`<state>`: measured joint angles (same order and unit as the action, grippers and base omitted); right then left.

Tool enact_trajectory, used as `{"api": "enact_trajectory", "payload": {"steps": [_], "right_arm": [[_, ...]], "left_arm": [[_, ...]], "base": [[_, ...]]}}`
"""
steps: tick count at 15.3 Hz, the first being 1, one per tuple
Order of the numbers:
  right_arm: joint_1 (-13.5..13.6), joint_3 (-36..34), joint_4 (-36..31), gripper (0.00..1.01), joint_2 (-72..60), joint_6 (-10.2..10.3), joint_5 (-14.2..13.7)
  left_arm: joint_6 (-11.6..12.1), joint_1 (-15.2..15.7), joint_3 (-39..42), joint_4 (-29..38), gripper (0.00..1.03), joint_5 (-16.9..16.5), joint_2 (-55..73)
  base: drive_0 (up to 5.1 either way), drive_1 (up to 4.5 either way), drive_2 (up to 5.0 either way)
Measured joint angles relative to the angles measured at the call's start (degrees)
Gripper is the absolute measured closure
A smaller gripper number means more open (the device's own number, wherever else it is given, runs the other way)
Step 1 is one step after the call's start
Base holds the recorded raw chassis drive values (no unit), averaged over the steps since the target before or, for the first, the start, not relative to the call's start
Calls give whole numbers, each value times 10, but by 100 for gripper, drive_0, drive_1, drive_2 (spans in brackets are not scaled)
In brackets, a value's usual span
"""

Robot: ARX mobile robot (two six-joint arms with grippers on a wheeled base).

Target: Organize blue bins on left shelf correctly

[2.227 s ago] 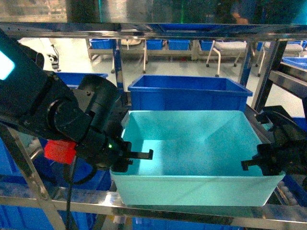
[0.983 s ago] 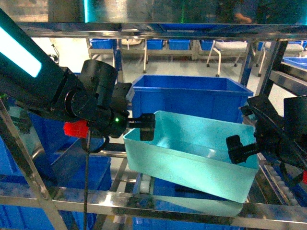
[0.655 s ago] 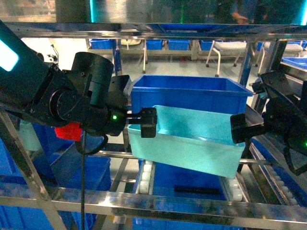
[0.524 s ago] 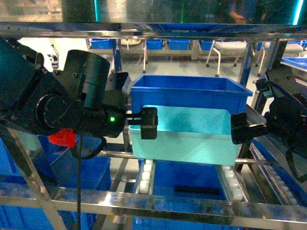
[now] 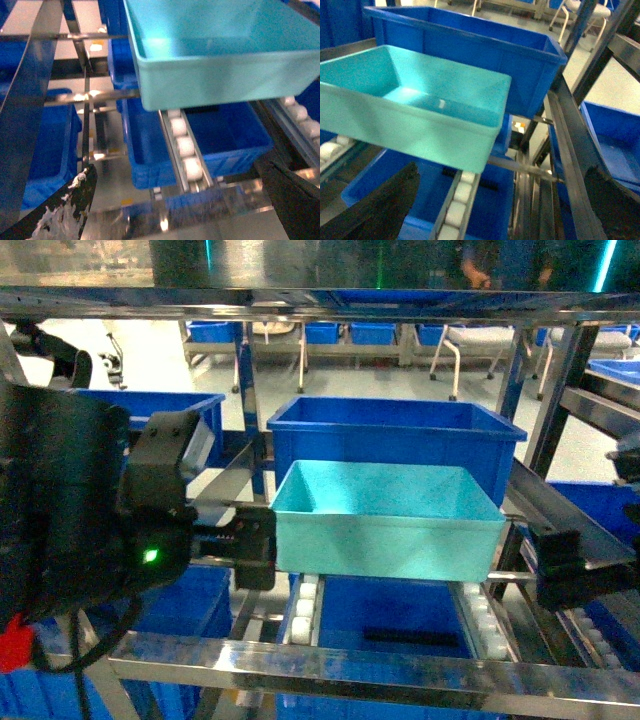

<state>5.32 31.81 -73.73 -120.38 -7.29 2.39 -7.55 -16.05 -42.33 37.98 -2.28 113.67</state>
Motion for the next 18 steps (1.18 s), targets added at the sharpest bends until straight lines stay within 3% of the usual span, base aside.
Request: {"api": "enact_trajectory", "payload": {"steps": [4, 7, 10, 12, 14, 15, 18], "right_arm": [[-17, -159, 3, 3, 117, 1, 19], [-63, -238, 25, 3, 325, 2, 47], [-91, -236, 225, 3, 580, 8, 49], [-92, -224, 352, 3, 737, 11, 45], [-91, -212, 483, 3, 873, 13, 36], [-91, -209, 509, 3, 908, 13, 25], [-92, -194, 489, 3, 893, 10, 0]], "left_arm": [[9, 6, 134, 14, 5, 14, -136], [13, 29, 235, -73, 5, 33, -337], [-11, 31, 245, -183, 5, 77, -532], [-26, 24, 241, -262, 5, 101, -630], [-36, 36, 239, -348, 5, 135, -719], [-48, 42, 236, -379, 5, 151, -751], [-56, 44, 229, -375, 5, 163, -757]], "base": [[0, 0, 0], [0, 0, 0], [0, 0, 0], [0, 0, 0], [0, 0, 0], [0, 0, 0], [0, 0, 0]]}}
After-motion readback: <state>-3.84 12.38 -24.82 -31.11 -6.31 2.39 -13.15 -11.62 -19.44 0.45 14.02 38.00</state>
